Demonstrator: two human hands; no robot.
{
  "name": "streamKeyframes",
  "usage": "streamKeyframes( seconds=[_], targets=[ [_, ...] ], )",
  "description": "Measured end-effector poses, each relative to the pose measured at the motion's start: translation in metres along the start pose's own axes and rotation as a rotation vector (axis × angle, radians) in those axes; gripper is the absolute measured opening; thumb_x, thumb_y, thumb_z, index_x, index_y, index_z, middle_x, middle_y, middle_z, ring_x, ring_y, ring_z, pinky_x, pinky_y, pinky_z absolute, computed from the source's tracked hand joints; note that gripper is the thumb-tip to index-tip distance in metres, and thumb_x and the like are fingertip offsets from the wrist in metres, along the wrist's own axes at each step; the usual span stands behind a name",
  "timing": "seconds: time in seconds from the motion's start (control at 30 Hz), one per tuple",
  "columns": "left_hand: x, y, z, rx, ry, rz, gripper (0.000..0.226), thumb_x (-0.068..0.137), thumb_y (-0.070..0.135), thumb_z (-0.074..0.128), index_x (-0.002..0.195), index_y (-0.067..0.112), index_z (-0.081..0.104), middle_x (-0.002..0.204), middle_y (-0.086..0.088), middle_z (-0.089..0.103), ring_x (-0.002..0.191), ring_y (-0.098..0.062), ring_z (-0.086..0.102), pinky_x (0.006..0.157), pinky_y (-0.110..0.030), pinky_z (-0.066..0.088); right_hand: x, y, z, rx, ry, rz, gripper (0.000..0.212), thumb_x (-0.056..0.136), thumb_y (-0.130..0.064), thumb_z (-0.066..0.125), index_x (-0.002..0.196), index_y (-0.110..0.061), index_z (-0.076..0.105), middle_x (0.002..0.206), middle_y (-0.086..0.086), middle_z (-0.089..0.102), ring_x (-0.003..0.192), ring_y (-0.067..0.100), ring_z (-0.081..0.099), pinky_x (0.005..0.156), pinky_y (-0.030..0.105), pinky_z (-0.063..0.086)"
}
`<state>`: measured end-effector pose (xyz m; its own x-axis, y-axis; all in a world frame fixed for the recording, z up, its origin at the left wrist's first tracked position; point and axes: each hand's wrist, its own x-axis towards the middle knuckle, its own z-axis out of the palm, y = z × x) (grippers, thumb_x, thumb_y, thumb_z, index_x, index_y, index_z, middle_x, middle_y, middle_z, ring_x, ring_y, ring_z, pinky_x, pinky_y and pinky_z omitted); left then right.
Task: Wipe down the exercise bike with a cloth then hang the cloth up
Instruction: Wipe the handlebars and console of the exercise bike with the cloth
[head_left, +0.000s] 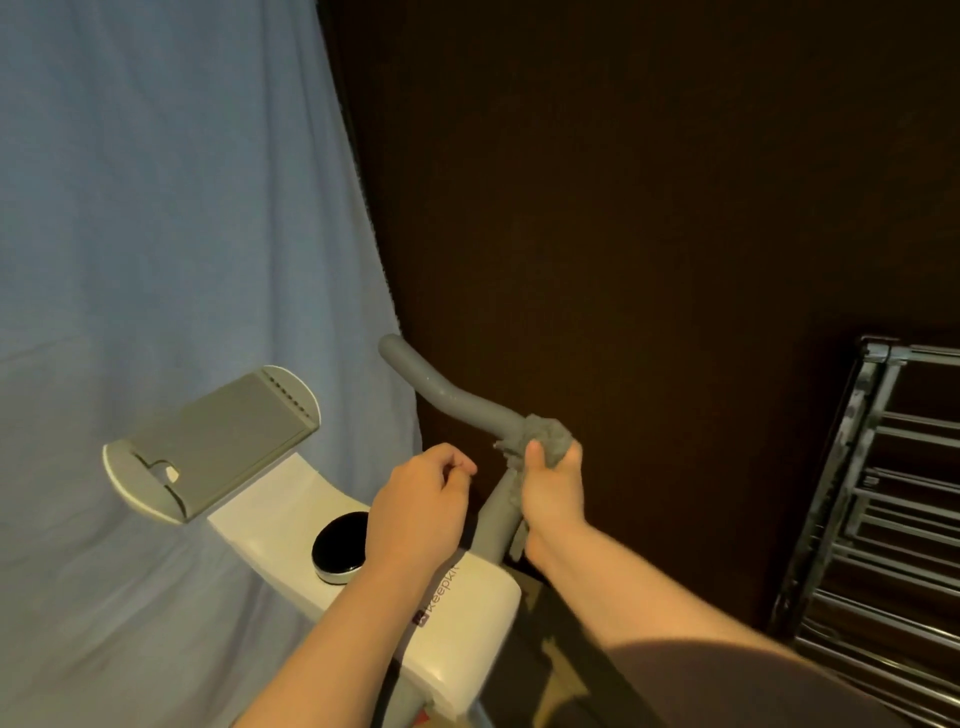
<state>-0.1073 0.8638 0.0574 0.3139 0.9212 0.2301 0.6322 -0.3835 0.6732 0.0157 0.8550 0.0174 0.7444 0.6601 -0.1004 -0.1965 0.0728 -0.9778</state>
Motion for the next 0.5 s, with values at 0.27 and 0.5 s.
streamKeyframes(
  seconds=[0.27,0.5],
  targets=[
    [-0.001,-0.003,0.001,0.023,-0.004,0.014,0.021,0.099,0.028,0.044,0.093,0.037,0.063,0.089,0.018,0.065,0.083,-0.003,0.061,0.077,-0.037,0.055,-0.008,0.008,-0.002,-0.211,-0.002,-0.233,0.032,0.102,-0.027,0.044,0.133,-0.023,0.042,0.125,0.003,0.049,0.108,0.021,0.057,0.083,0.032,0.045],
    [-0.007,0.001,-0.001,0.078,-0.017,0.048,0.017,0.098,0.034,0.045,0.093,0.039,0.06,0.081,0.014,0.064,0.076,-0.004,0.059,0.074,-0.037,0.056,0.033,-0.004,-0.007,-0.516,-0.198,-0.351,0.034,0.101,-0.036,0.04,0.132,-0.023,0.041,0.134,0.004,0.047,0.116,0.02,0.054,0.085,0.03,0.046]
  ],
)
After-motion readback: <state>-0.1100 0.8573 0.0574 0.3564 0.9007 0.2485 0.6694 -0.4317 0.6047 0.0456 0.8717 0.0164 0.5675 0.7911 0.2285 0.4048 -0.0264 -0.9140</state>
